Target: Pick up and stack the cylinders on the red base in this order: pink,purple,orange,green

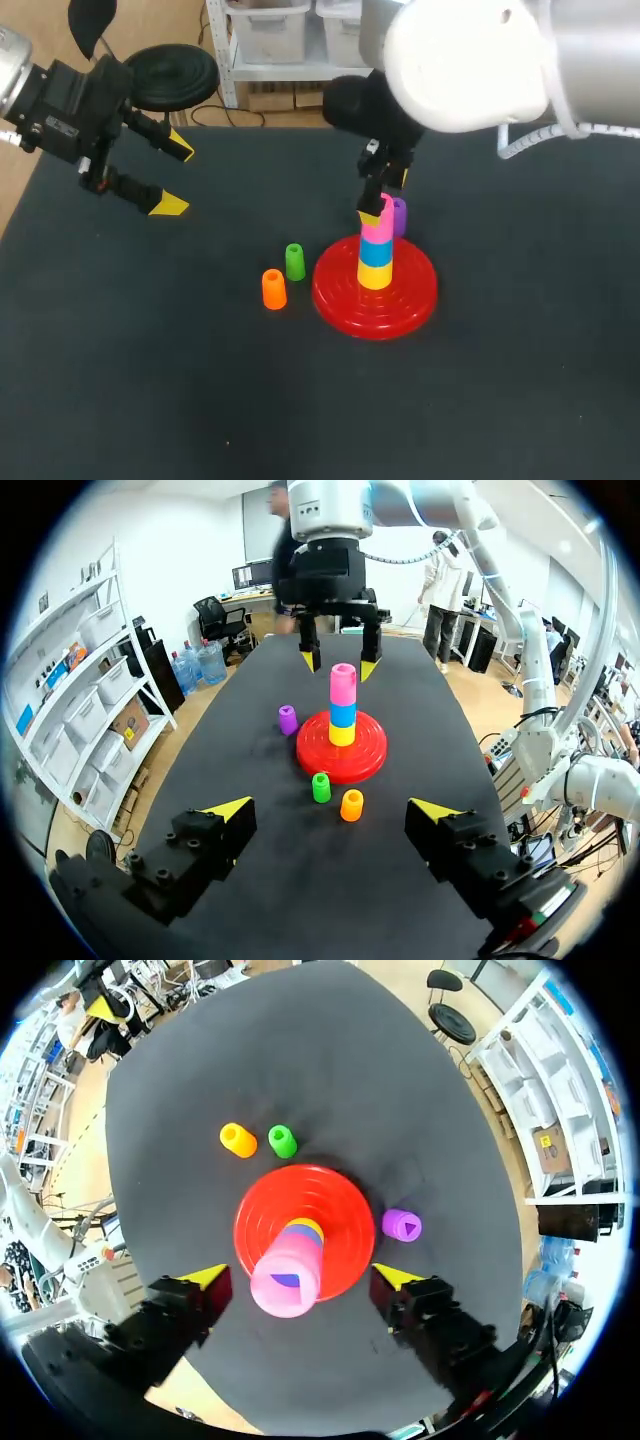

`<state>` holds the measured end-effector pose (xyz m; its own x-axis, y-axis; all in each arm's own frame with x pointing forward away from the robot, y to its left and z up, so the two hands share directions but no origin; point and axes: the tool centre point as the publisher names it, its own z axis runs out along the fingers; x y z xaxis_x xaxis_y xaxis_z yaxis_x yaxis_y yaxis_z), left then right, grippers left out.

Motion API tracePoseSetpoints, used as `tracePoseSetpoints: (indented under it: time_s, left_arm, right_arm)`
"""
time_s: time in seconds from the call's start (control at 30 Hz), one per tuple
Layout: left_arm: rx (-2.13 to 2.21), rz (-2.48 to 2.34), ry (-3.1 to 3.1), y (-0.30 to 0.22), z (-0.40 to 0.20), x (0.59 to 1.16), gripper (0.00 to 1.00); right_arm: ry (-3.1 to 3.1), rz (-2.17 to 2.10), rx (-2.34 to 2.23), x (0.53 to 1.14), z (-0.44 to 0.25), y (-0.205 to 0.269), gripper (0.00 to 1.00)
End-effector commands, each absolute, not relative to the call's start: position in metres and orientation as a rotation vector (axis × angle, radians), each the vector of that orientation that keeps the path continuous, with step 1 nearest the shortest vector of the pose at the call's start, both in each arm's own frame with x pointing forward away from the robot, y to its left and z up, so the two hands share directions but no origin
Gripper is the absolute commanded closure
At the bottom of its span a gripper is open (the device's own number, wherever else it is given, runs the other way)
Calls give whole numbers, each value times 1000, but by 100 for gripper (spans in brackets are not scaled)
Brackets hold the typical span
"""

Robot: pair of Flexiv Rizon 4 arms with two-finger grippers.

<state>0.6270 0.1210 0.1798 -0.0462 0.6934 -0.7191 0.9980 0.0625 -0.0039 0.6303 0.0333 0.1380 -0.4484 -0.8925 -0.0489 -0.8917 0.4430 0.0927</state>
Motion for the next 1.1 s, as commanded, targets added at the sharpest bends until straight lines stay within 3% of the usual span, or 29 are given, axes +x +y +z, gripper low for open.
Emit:
tracePoseSetpoints:
  time_s: [0.03, 0.8, 1.1]
  left_arm:
    - [1684, -716, 1797, 121, 179, 626, 0]
    - [1684, -716, 1797, 121, 179, 626, 0]
    - [1684, -716, 1797, 121, 179, 626, 0]
  right_arm:
    - [-2716, -192, 1642, 629, 149, 22, 0]
    - [-2930, -69, 1449, 690, 154, -37, 0]
    - [-2912, -57, 1505, 735, 154, -22, 0]
